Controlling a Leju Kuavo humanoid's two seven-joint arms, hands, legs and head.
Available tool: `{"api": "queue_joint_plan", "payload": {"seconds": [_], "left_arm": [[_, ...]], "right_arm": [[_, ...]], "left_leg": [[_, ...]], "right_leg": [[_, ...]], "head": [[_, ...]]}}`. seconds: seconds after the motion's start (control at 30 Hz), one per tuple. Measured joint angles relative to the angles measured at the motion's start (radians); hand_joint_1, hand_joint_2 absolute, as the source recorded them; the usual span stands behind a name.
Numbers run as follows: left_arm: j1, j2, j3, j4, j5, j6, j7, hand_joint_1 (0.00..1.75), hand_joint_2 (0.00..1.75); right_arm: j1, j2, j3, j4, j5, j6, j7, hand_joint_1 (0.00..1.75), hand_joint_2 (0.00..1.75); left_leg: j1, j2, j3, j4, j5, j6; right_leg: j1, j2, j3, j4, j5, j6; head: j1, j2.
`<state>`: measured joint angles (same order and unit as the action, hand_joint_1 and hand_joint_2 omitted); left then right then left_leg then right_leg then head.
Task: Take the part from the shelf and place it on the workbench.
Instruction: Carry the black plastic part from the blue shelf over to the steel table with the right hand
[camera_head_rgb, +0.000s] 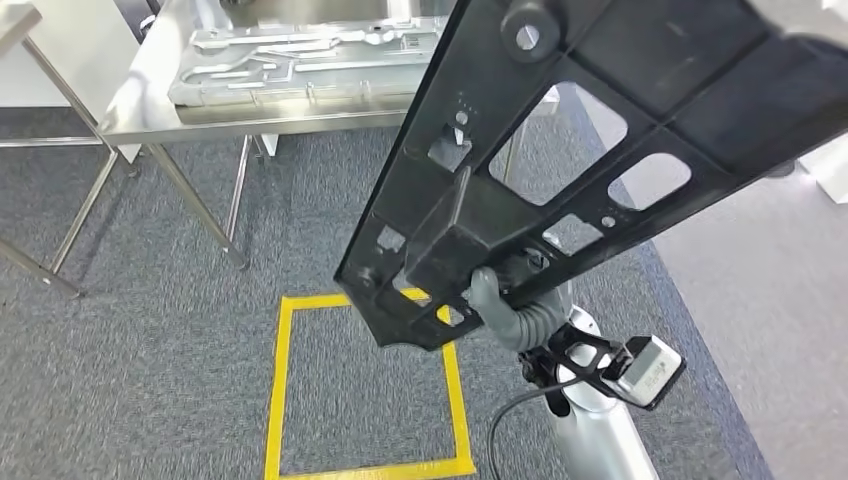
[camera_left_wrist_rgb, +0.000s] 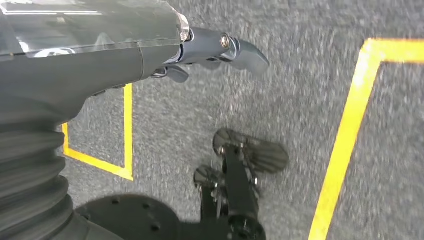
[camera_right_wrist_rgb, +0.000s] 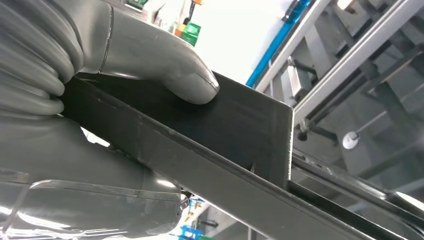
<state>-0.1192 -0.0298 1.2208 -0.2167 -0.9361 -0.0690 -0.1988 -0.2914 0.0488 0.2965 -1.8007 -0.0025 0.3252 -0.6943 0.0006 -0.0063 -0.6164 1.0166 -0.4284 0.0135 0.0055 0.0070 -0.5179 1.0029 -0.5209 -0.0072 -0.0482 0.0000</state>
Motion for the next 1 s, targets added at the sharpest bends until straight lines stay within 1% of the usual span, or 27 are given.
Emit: {"api": "queue_joint_plan", "payload": {"seconds": [0.03, 0.07, 0.1, 0.17, 0.2, 0.23, 0.27, 0.3, 0.33, 0.37, 0.4, 0.43, 0.47, 0.53, 0.57, 0.6, 0.63, 0.67, 0.7, 0.73, 0.77, 0.8, 0.83, 0.87, 0.9, 0.93, 1.0], "left_arm": [[0.0, 0.0, 0.0, 0.0, 0.0, 0.0, 0.0, 0.0, 1.75], [-0.001, -0.001, 0.0, 0.0, 0.0, 0.0, 0.0, 0.0, 1.75], [-0.003, -0.002, 0.0, 0.0, 0.0, 0.0, 0.0, 0.0, 1.75], [-0.004, -0.002, 0.0, 0.0, 0.0, 0.0, 0.0, 0.0, 1.75], [-0.004, -0.002, 0.0, 0.0, 0.0, 0.0, 0.0, 0.0, 1.75], [-0.003, -0.002, 0.0, 0.0, 0.0, 0.0, 0.0, 0.0, 1.75], [-0.002, -0.002, 0.0, 0.0, 0.0, 0.0, 0.0, 0.0, 1.75], [-0.002, -0.003, 0.0, 0.0, 0.0, 0.0, 0.0, 0.0, 1.75], [-0.002, -0.003, 0.0, 0.0, 0.0, -0.001, 0.0, 0.0, 1.75], [-0.002, -0.004, 0.0, 0.0, 0.0, -0.001, 0.0, 0.0, 1.75], [-0.003, -0.004, 0.0, 0.0, 0.001, -0.001, 0.0, 0.0, 1.75], [-0.003, -0.004, 0.0, 0.0, 0.002, -0.001, 0.0, 0.0, 1.75], [-0.004, -0.004, 0.0, 0.0, 0.002, -0.001, 0.0, 0.0, 1.75], [-0.004, -0.004, 0.0, 0.0, 0.003, 0.0, 0.0, 0.0, 1.75], [-0.005, -0.004, 0.0, 0.0, 0.003, 0.0, -0.001, 0.0, 1.75], [-0.006, -0.004, 0.0, 0.0, 0.004, 0.0, -0.001, 0.0, 1.75], [-0.005, -0.004, 0.0, 0.0, 0.004, 0.0, -0.001, 0.0, 1.75], [-0.005, -0.004, 0.0, 0.0, 0.004, 0.0, -0.001, 0.0, 1.75], [-0.003, -0.005, 0.0, 0.0, 0.004, 0.0, -0.001, 0.0, 1.75], [0.0, -0.005, 0.0, 0.0, 0.005, 0.0, -0.001, 0.0, 1.75], [0.002, -0.005, 0.0, 0.0, 0.005, 0.0, -0.001, 0.0, 1.75], [0.003, -0.005, 0.0, 0.0, 0.005, 0.0, -0.002, 0.0, 1.75], [0.003, -0.005, 0.0, 0.0, 0.006, 0.0, -0.002, 0.0, 1.75], [0.003, -0.005, 0.0, 0.0, 0.006, 0.0, -0.002, 0.0, 1.75], [0.003, -0.005, 0.0, 0.0, 0.006, 0.0, -0.003, 0.0, 1.75], [0.002, -0.005, 0.0, 0.0, 0.006, 0.0, -0.003, 0.0, 1.75], [0.003, -0.005, 0.0, 0.0, 0.006, 0.0, -0.003, 0.0, 1.75]], "right_arm": [[-0.001, 0.0, -0.001, 0.0, 0.0, 0.0, 0.0, 1.75, 1.75], [-0.004, 0.0, -0.002, -0.001, 0.0, 0.0, -0.001, 1.75, 1.75], [-0.005, 0.0, -0.003, -0.001, 0.0, 0.0, -0.001, 1.75, 1.75], [-0.006, 0.0, -0.004, 0.0, 0.0, 0.0, -0.001, 1.75, 1.75], [-0.004, 0.0, -0.005, 0.002, 0.0, 0.0, -0.001, 1.75, 1.75], [-0.003, -0.001, -0.006, 0.004, 0.0, 0.0, -0.001, 1.75, 1.75], [-0.002, -0.001, -0.007, 0.006, -0.001, 0.001, -0.001, 1.75, 1.75], [-0.001, -0.002, -0.008, 0.007, -0.002, 0.003, -0.001, 1.75, 1.75], [-0.001, -0.002, -0.01, 0.007, -0.004, 0.006, -0.001, 1.75, 1.75], [-0.002, -0.002, -0.011, 0.008, -0.005, 0.009, -0.001, 1.75, 1.75], [-0.003, -0.002, -0.011, 0.009, -0.006, 0.011, -0.001, 1.75, 1.75], [-0.003, -0.002, -0.012, 0.01, -0.006, 0.012, -0.001, 1.75, 1.75], [-0.003, -0.002, -0.013, 0.011, -0.007, 0.013, -0.001, 1.75, 1.75], [-0.003, -0.002, -0.014, 0.012, -0.007, 0.013, -0.001, 1.75, 1.75], [-0.004, -0.002, -0.014, 0.013, -0.006, 0.013, -0.001, 1.75, 1.75], [-0.004, -0.002, -0.014, 0.013, -0.006, 0.013, 0.0, 1.75, 1.75], [-0.005, -0.002, -0.014, 0.014, -0.006, 0.013, 0.0, 1.75, 1.75], [-0.005, -0.002, -0.014, 0.015, -0.006, 0.013, 0.0, 1.75, 1.75], [-0.004, -0.002, -0.014, 0.017, -0.006, 0.013, 0.0, 1.75, 1.75], [-0.003, -0.002, -0.014, 0.02, -0.006, 0.013, 0.0, 1.75, 1.75], [-0.002, -0.002, -0.014, 0.022, -0.006, 0.013, 0.0, 1.75, 1.75], [-0.002, -0.002, -0.014, 0.023, -0.005, 0.013, 0.0, 1.75, 1.75], [-0.002, -0.002, -0.014, 0.024, -0.004, 0.013, 0.0, 1.75, 1.75], [-0.002, -0.002, -0.014, 0.024, -0.003, 0.012, 0.0, 1.75, 1.75], [-0.003, -0.002, -0.014, 0.025, -0.002, 0.012, 0.0, 1.75, 1.75], [-0.004, -0.002, -0.014, 0.025, -0.002, 0.011, 0.0, 1.75, 1.75], [-0.004, -0.002, -0.014, 0.025, 0.0, 0.01, 0.0, 1.75, 1.75]], "left_leg": [[0.003, 0.0, 0.009, -0.009, 0.001, 0.003], [0.007, 0.0, 0.019, -0.019, 0.001, 0.007], [0.01, 0.0, 0.03, -0.027, 0.0, 0.01], [0.01, 0.0, 0.043, -0.031, -0.009, 0.014], [0.01, 0.0, 0.048, -0.03, -0.015, 0.015], [0.01, -0.001, 0.055, -0.029, -0.022, 0.014], [0.011, -0.002, 0.063, -0.028, -0.029, 0.013], [0.011, -0.003, 0.073, -0.027, -0.038, 0.011], [0.011, -0.004, 0.083, -0.026, -0.047, 0.008], [0.009, -0.005, 0.091, -0.024, -0.057, 0.002], [0.008, -0.006, 0.096, -0.023, -0.064, -0.003], [0.007, -0.006, 0.098, -0.023, -0.07, -0.01], [0.007, -0.005, 0.1, -0.024, -0.073, -0.016], [0.01, -0.003, 0.108, -0.025, -0.082, -0.027], [0.011, -0.002, 0.105, -0.01, -0.093, -0.032], [0.011, -0.001, 0.09, 0.025, -0.111, -0.037], [0.012, 0.0, 0.06, 0.082, -0.136, -0.04], [0.013, 0.0, 0.018, 0.154, -0.163, -0.042], [0.013, 0.001, -0.026, 0.222, -0.181, -0.044], [0.013, 0.001, -0.058, 0.264, -0.182, -0.044], [0.013, 0.001, -0.073, 0.269, -0.162, -0.043], [0.013, 0.001, -0.067, 0.231, -0.124, -0.04], [0.012, 0.001, -0.044, 0.163, -0.074, -0.034], [0.009, 0.001, -0.017, 0.094, -0.038, -0.028], [0.007, 0.001, 0.005, 0.039, -0.015, -0.022], [0.004, 0.001, 0.018, 0.007, -0.006, -0.016], [0.001, 0.0, 0.023, -0.006, -0.012, -0.006]], "right_leg": [[0.0, 0.0, 0.003, 0.004, -0.006, 0.006], [0.0, -0.001, -0.004, 0.024, -0.018, 0.011], [-0.001, -0.001, -0.025, 0.068, -0.038, 0.017], [-0.008, -0.002, -0.108, 0.202, -0.083, 0.026], [-0.011, -0.002, -0.151, 0.26, -0.093, 0.03], [-0.014, -0.002, -0.18, 0.286, -0.083, 0.033], [-0.017, -0.002, -0.189, 0.273, -0.052, 0.035], [-0.019, -0.003, -0.178, 0.223, -0.005, 0.036], [-0.021, -0.004, -0.155, 0.151, 0.045, 0.035], [-0.02, -0.005, -0.129, 0.086, 0.078, 0.033], [-0.018, -0.005, -0.11, 0.041, 0.095, 0.029], [-0.016, -0.004, -0.1, 0.02, 0.096, 0.023], [-0.013, -0.002, -0.097, 0.017, 0.089, 0.017], [-0.014, 0.0, -0.09, 0.011, 0.084, 0.003], [-0.015, -0.001, -0.084, 0.007, 0.081, -0.004], [-0.017, -0.002, -0.077, 0.003, 0.079, -0.01], [-0.017, -0.004, -0.072, 0.001, 0.076, -0.014], [-0.015, -0.005, -0.068, 0.001, 0.072, -0.018], [-0.013, -0.005, -0.065, 0.001, 0.068, -0.02], [-0.011, -0.005, -0.06, 0.001, 0.064, -0.021], [-0.01, -0.004, -0.054, 0.001, 0.059, -0.021], [-0.008, -0.004, -0.046, 0.001, 0.053, -0.02], [-0.007, -0.003, -0.037, 0.001, 0.047, -0.019], [-0.005, -0.003, -0.029, 0.001, 0.042, -0.017], [-0.004, -0.003, -0.025, 0.002, 0.037, -0.013], [-0.003, -0.002, -0.023, 0.002, 0.033, -0.009], [-0.002, -0.001, -0.023, 0.0, 0.03, 0.002]], "head": [[0.0, 0.0], [0.0, 0.0], [0.0, 0.0], [0.0, 0.0], [0.0, 0.0], [0.0, 0.0], [0.0, 0.0], [0.0, 0.0], [0.0, 0.0], [0.0, 0.0], [0.0, 0.0], [0.0, 0.0], [0.0, 0.0], [0.0, 0.0], [0.0, 0.0], [0.0, 0.0], [0.0, 0.0], [0.0, 0.0], [0.0, 0.0], [0.0, 0.0], [0.0, 0.0], [0.0, 0.0], [0.0, 0.0], [0.0, 0.0], [0.0, 0.0], [0.0, 0.0], [0.0, 0.0]]}}
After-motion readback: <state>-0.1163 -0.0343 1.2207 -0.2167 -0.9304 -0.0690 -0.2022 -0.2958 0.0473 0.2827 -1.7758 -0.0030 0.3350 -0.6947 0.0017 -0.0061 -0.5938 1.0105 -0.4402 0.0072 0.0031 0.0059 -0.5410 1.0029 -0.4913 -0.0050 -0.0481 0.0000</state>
